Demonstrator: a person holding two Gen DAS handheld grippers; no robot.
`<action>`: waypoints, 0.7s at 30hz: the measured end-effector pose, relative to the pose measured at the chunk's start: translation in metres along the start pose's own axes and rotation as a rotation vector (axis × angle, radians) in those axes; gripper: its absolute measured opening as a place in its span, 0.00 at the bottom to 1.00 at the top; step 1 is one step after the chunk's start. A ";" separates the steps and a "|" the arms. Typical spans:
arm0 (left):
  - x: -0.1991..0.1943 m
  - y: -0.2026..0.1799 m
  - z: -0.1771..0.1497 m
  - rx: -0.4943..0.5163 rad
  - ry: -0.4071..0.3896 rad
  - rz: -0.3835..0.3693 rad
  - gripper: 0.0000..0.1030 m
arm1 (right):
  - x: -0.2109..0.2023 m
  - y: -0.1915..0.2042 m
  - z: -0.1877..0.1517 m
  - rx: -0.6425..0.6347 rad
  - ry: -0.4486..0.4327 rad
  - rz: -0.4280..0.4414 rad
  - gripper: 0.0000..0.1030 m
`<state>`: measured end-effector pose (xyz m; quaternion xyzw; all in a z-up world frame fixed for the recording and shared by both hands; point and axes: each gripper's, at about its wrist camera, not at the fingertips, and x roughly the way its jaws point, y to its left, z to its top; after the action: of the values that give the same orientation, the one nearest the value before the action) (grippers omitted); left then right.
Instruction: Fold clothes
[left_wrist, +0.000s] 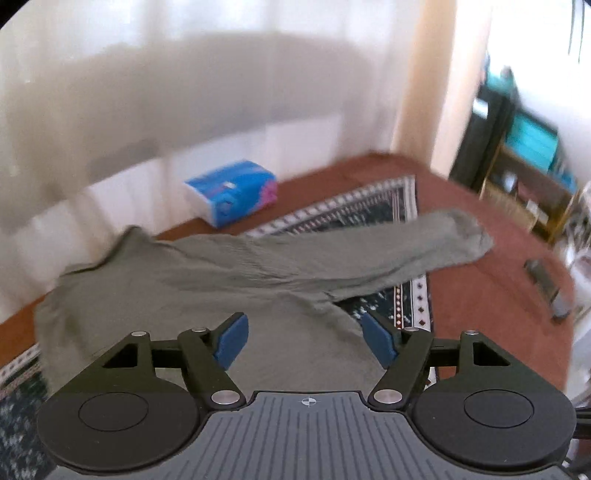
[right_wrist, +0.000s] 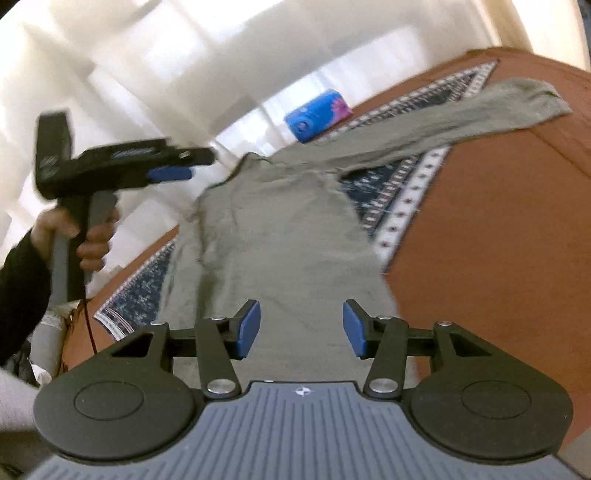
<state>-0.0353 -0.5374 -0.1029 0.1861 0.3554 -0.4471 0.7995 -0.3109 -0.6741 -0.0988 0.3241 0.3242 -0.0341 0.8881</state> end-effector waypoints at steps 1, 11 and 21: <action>0.017 -0.011 0.003 0.012 0.025 0.021 0.78 | 0.004 -0.010 0.000 0.005 0.011 0.002 0.54; 0.120 -0.040 0.010 0.038 0.190 0.163 0.78 | 0.028 -0.071 -0.014 0.072 0.156 0.134 0.55; 0.159 -0.032 0.014 0.053 0.238 0.251 0.80 | 0.035 -0.081 -0.012 0.104 0.171 0.232 0.55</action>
<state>-0.0011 -0.6555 -0.2096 0.3015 0.4094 -0.3281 0.7961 -0.3112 -0.7253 -0.1712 0.4065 0.3569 0.0797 0.8373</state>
